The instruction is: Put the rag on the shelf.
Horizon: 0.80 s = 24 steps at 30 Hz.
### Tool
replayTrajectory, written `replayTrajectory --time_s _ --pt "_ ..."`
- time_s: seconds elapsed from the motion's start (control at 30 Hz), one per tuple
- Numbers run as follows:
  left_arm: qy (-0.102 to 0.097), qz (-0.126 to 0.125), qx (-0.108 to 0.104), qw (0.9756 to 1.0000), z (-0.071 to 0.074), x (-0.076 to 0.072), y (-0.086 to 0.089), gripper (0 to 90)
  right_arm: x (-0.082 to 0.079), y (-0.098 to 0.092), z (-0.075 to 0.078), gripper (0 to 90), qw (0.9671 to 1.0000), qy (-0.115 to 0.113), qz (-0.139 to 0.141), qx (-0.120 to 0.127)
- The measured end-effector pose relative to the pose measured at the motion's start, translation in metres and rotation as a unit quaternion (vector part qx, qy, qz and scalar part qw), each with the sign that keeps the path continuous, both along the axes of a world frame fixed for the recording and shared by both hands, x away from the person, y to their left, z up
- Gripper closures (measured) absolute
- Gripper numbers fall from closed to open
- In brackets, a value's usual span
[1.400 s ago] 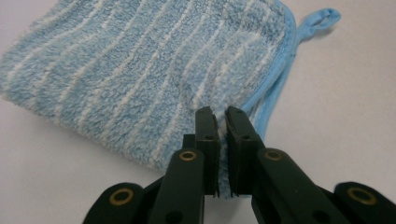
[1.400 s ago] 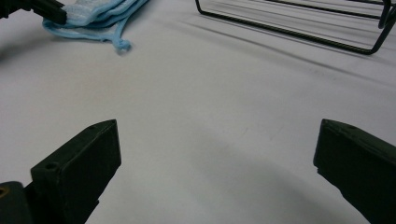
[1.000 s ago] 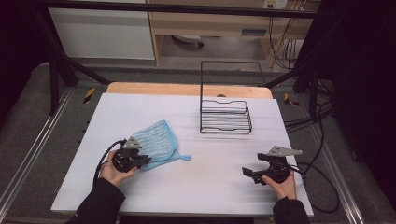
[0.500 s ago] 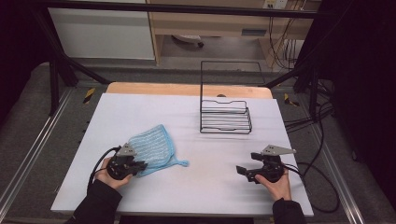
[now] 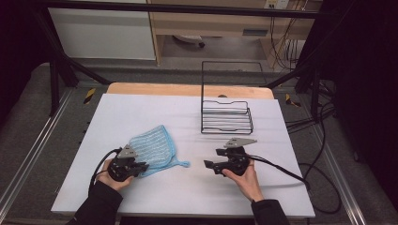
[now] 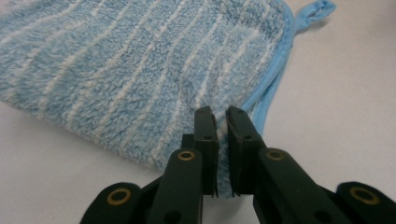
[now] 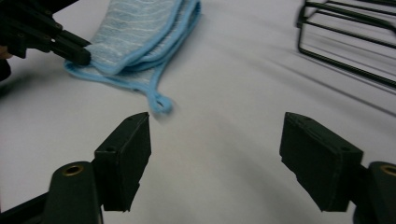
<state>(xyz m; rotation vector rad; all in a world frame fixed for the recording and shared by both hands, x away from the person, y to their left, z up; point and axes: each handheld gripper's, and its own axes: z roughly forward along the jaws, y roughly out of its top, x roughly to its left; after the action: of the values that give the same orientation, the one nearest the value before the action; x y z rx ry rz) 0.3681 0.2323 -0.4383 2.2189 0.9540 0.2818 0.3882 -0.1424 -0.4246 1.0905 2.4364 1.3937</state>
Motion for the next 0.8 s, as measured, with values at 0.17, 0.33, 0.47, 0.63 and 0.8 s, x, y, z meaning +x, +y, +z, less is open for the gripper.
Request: replayTrajectory --time_s 0.17,0.33,0.47,0.63,0.8 --pt "-0.003 0.0 0.003 1.0 0.0 0.0 -0.001 83.2 0.011 0.035 -0.005 37.1 0.9995 -0.004 0.025 -0.021" --pt "-0.003 0.0 0.004 1.0 0.0 0.0 -0.001 83.2 0.02 0.062 -0.014 49.2 0.9982 0.004 0.047 -0.037" --pt "-0.002 0.0 0.004 1.0 0.0 0.0 -0.001 83.2 0.025 0.077 -0.02 56.7 0.9965 0.009 0.065 -0.052" --pt "-0.002 -0.002 0.004 1.0 0.0 0.0 -0.001 83.2 0.029 0.088 -0.025 60.6 0.9948 0.007 0.082 -0.061" --pt "0.0 -0.002 0.004 1.0 0.001 0.001 -0.001 83.3 0.032 0.092 -0.032 67.8 0.9943 0.006 0.09 -0.057"
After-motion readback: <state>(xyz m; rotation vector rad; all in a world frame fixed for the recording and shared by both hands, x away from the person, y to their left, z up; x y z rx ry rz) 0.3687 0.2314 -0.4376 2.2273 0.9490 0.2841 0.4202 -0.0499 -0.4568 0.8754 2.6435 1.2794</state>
